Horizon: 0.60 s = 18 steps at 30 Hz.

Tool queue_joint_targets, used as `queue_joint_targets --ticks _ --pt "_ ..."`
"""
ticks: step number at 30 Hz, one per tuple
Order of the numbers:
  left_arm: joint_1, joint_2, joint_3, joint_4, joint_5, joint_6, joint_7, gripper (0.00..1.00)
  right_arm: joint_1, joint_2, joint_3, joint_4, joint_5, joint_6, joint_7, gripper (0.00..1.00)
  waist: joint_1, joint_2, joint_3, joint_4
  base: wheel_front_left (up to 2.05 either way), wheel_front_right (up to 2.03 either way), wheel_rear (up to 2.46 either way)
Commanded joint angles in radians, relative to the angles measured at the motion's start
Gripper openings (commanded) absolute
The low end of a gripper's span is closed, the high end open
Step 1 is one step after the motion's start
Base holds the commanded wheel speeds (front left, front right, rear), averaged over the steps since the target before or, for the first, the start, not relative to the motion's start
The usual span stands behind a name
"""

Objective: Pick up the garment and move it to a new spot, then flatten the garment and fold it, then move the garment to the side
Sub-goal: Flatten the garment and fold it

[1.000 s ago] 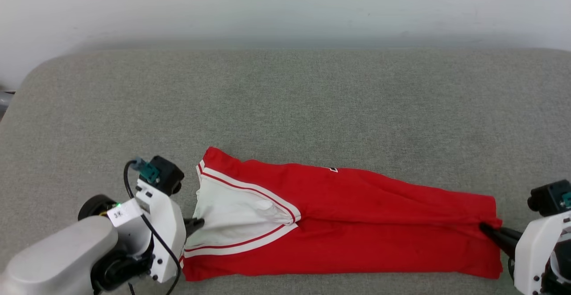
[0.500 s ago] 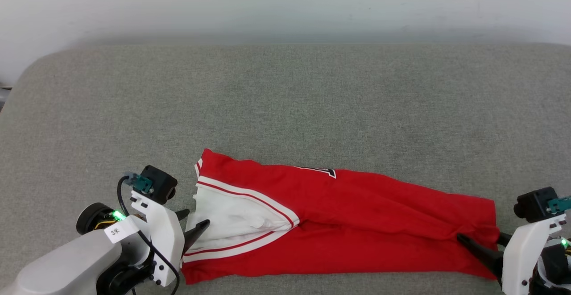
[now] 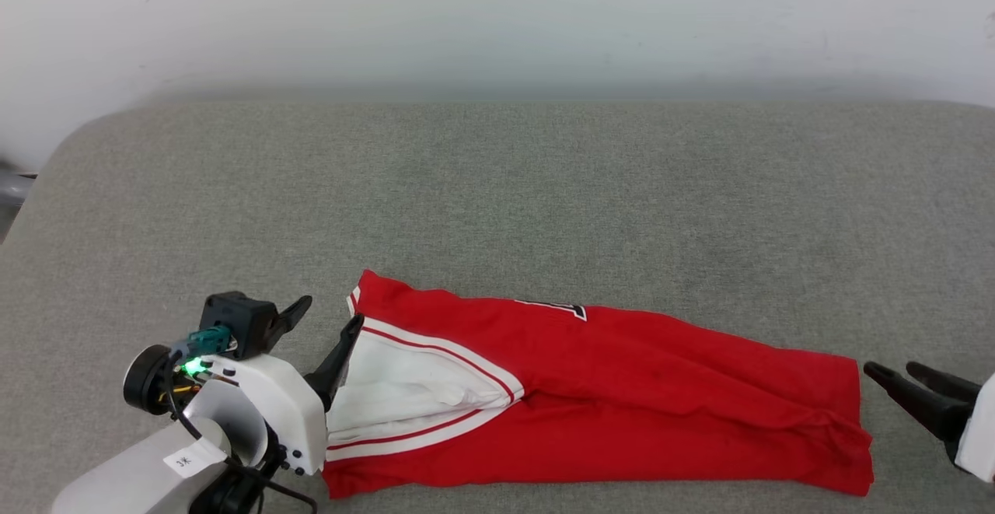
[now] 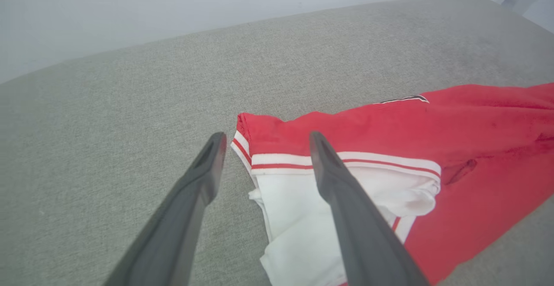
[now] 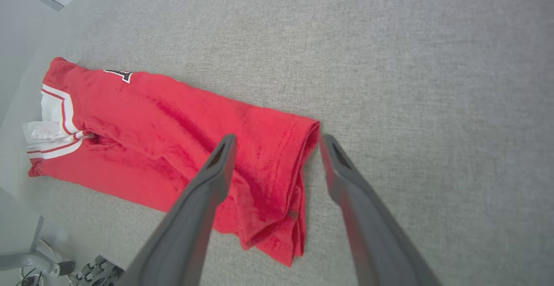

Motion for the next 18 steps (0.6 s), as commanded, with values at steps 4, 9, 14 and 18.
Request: queue_joint_targets --ticks 4,9,14,18 --pt "0.034 -0.03 0.036 0.011 0.029 0.056 -0.059 1.0 0.027 0.004 -0.023 0.059 0.035 -0.001 0.054 1.0 0.0 -0.0001 0.011 0.01 0.0 0.0 0.0" --pt "0.062 -0.077 0.121 0.029 0.092 0.103 -0.081 1.0 0.021 0.037 -0.033 0.124 0.044 0.0 0.085 1.0 0.0 -0.0001 0.03 0.029 0.0 0.0 0.0" --pt "0.134 -0.15 0.278 0.009 0.224 0.132 -0.083 1.0 0.01 0.079 -0.019 0.173 0.035 0.0 0.098 1.0 0.0 -0.0001 0.047 0.056 0.0 0.0 0.0" --pt "0.216 -0.219 0.409 -0.008 0.342 0.14 -0.082 1.0 0.004 0.117 0.01 0.201 0.028 0.0 0.108 1.0 0.0 -0.0001 0.056 0.072 0.0 0.0 0.0"
